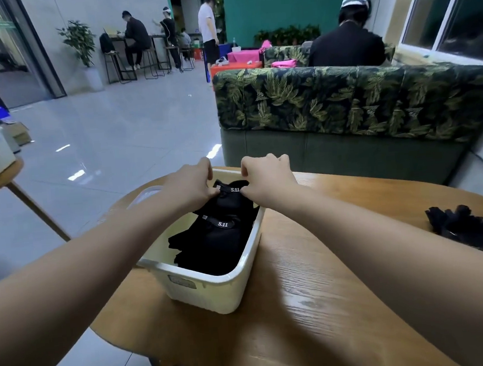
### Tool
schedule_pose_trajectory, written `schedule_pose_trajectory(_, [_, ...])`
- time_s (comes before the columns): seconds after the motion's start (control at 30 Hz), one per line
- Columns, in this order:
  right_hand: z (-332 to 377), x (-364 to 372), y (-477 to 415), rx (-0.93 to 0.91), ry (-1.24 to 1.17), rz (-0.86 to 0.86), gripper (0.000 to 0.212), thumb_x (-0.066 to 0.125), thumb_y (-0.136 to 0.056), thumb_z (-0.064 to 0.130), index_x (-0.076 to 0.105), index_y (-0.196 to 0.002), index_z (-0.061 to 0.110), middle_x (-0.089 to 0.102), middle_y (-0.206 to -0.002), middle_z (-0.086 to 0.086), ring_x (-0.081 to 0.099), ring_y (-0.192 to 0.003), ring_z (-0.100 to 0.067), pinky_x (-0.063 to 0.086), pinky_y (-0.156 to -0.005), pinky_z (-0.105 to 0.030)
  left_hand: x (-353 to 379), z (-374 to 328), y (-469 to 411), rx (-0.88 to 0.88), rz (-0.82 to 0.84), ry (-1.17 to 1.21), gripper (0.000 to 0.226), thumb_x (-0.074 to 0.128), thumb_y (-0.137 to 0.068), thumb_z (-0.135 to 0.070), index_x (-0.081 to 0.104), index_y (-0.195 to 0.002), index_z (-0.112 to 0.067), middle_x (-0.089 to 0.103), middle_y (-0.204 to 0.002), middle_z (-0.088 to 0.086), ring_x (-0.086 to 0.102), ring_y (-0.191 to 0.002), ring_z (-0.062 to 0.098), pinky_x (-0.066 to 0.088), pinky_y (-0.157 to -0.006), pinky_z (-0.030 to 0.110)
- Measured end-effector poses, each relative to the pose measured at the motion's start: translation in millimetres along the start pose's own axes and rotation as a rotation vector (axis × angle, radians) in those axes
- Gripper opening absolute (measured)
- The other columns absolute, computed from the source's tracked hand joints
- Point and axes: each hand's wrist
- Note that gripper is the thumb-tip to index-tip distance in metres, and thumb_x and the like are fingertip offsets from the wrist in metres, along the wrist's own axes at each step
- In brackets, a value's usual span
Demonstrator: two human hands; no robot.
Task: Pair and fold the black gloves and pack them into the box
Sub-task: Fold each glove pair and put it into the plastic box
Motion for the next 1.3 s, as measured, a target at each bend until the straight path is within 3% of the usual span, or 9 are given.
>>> schedule_pose_trajectory(0.13, [-2.0, 1.7, 2.0, -0.167, 0.073, -0.076, 0.038, 0.067, -0.089, 0.013, 0.06, -0.123, 0.026, 0.057, -0.113, -0.002, 0.056, -0.104, -0.028, 0.042, -0.088, -0.039, 8.2, 2.0, 0.3, 0.224, -0.159, -0.055, 0.017, 0.075, -0.082, -0.018, 0.066, -0.092, -0.028, 0.059, -0.095, -0.004, 0.063, -0.09, 0.027, 0.055, -0.075, 0.046])
schedule_pose_trajectory(0.23, [1.5, 2.6, 2.2, -0.308, 0.127, -0.026, 0.049, 0.057, -0.087, 0.003, 0.064, -0.125, 0.033, 0.058, -0.099, 0.002, 0.055, -0.091, -0.026, 0.032, -0.076, -0.035, 12.4, 1.0, 4.6, 0.362, -0.102, -0.073, 0.043, 0.058, -0.076, -0.011, 0.076, -0.105, -0.037, 0.068, -0.097, -0.007, 0.067, -0.09, 0.023, 0.056, -0.071, 0.045])
schedule_pose_trajectory(0.37, [1.3, 4.8, -1.3, -0.269, 0.179, 0.131, 0.029, 0.053, -0.091, 0.007, 0.068, -0.108, 0.024, 0.068, -0.098, 0.002, 0.062, -0.095, -0.028, 0.031, -0.081, -0.037, 13.2, -0.5, 0.3, 0.264, 0.004, -0.133, 0.043, 0.061, -0.081, -0.007, 0.081, -0.105, -0.036, 0.078, -0.103, -0.008, 0.073, -0.095, 0.019, 0.06, -0.077, 0.037])
schedule_pose_trajectory(0.57, [5.8, 3.5, -5.1, -0.218, 0.226, 0.37, 0.031, 0.048, -0.093, 0.009, 0.075, -0.106, 0.018, 0.065, -0.088, 0.0, 0.057, -0.086, -0.026, 0.051, -0.099, -0.042, 18.6, -3.2, -4.2, 0.164, 0.191, -0.112, 0.032, 0.068, -0.092, -0.013, 0.083, -0.107, -0.037, 0.08, -0.097, -0.01, 0.073, -0.085, 0.016, 0.061, -0.065, 0.03])
schedule_pose_trajectory(0.77, [19.8, -3.3, -3.4, -0.188, 0.295, 0.471, 0.024, 0.048, -0.092, 0.003, 0.052, -0.073, 0.019, 0.053, -0.077, 0.002, 0.048, -0.079, -0.021, 0.032, -0.103, -0.045, 16.3, -10.6, -4.5, 0.192, 0.226, -0.156, 0.026, 0.067, -0.096, -0.018, 0.082, -0.112, -0.032, 0.079, -0.102, -0.003, 0.065, -0.085, 0.018, 0.041, -0.058, 0.022])
schedule_pose_trajectory(0.87, [20.4, -9.2, 1.0, -0.199, 0.251, 0.399, 0.021, 0.05, -0.096, 0.01, 0.054, -0.078, 0.021, 0.053, -0.077, 0.003, 0.053, -0.088, -0.026, 0.037, -0.102, -0.043, 9.6, -14.5, -1.4, 0.169, 0.17, -0.124, 0.024, 0.066, -0.093, -0.015, 0.08, -0.106, -0.029, 0.08, -0.099, -0.003, 0.066, -0.082, 0.015, 0.05, -0.061, 0.024])
schedule_pose_trajectory(1.03, [2.0, -32.1, 21.1, -0.244, 0.037, 0.153, 0.024, 0.052, -0.102, 0.027, 0.065, -0.123, 0.029, 0.066, -0.103, 0.008, 0.061, -0.11, -0.028, 0.036, -0.1, -0.042, -17.0, -28.4, 13.2, 0.119, 0.026, 0.08, 0.026, 0.076, -0.085, -0.022, 0.076, -0.109, -0.032, 0.075, -0.097, -0.012, 0.07, -0.093, 0.012, 0.058, -0.08, 0.03])
schedule_pose_trajectory(1.13, [-16.3, -48.3, 38.3, -0.193, -0.09, 0.044, 0.028, 0.055, -0.1, 0.027, 0.069, -0.125, 0.028, 0.072, -0.124, 0.007, 0.061, -0.119, -0.025, 0.039, -0.104, -0.041, -28.5, -48.6, 30.2, 0.138, -0.071, 0.212, 0.028, 0.069, -0.085, -0.014, 0.077, -0.108, -0.029, 0.076, -0.094, -0.011, 0.071, -0.083, 0.009, 0.06, -0.08, 0.032])
schedule_pose_trajectory(1.3, [-62.5, -65.1, 90.1, -0.115, -0.213, -0.068, 0.022, 0.061, -0.099, 0.028, 0.073, -0.118, 0.026, 0.075, -0.118, 0.008, 0.065, -0.115, -0.021, 0.048, -0.103, -0.047, -24.8, -99.0, 61.2, 0.229, -0.145, 0.329, 0.015, 0.071, -0.091, -0.021, 0.078, -0.102, -0.028, 0.076, -0.09, -0.014, 0.07, -0.086, 0.0, 0.055, -0.077, 0.025])
Point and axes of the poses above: each hand's wrist, its own y-axis away from the middle knuckle, its own x-axis out of the palm, z = x × y
